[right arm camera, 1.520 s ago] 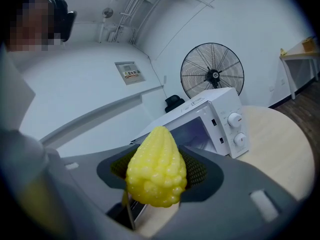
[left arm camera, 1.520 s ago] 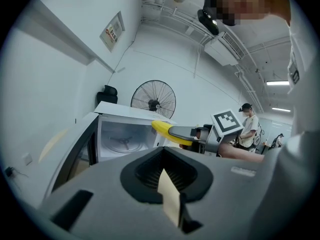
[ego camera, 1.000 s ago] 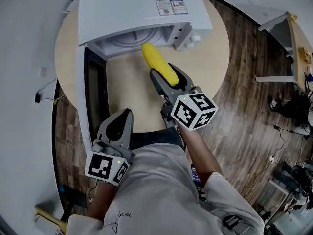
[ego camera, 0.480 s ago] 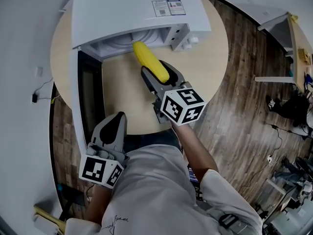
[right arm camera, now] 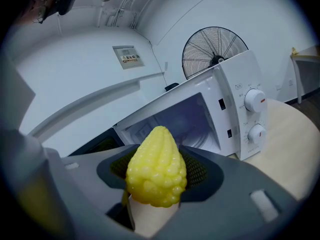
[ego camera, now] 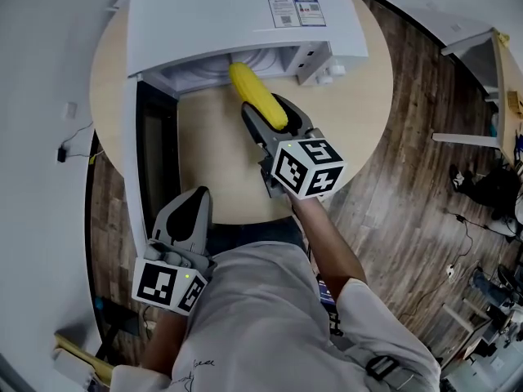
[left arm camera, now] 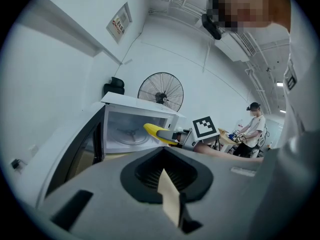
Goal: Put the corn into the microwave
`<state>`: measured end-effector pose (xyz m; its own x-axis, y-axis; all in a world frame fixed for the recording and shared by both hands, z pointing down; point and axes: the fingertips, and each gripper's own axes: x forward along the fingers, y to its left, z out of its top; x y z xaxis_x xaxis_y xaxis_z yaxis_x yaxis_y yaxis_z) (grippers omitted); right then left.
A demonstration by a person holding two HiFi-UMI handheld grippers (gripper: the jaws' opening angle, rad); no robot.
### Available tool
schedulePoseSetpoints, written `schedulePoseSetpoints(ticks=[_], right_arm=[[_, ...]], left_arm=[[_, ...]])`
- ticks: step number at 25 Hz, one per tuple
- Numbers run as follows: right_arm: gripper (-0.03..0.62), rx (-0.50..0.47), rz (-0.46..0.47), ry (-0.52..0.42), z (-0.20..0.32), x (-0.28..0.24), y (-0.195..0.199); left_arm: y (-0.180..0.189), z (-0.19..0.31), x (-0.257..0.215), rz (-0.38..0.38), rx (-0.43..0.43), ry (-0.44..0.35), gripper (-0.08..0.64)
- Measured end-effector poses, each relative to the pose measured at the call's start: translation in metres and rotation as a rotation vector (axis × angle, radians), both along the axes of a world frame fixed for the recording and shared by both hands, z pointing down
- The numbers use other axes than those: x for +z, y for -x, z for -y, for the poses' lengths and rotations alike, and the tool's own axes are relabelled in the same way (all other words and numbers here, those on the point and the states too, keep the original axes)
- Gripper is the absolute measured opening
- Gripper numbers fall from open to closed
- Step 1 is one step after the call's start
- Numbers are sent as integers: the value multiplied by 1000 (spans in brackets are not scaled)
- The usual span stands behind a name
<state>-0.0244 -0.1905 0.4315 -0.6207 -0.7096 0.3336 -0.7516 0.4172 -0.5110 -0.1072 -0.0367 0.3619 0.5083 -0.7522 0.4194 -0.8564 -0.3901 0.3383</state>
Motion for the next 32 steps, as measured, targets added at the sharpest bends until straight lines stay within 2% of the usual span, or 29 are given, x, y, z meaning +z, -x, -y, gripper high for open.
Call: schedulePoseSetpoints(ticks=[32], right_arm=[[258, -42, -116, 27, 57, 49, 20]], left_arm=[[7, 18, 10, 6, -34, 40, -9]])
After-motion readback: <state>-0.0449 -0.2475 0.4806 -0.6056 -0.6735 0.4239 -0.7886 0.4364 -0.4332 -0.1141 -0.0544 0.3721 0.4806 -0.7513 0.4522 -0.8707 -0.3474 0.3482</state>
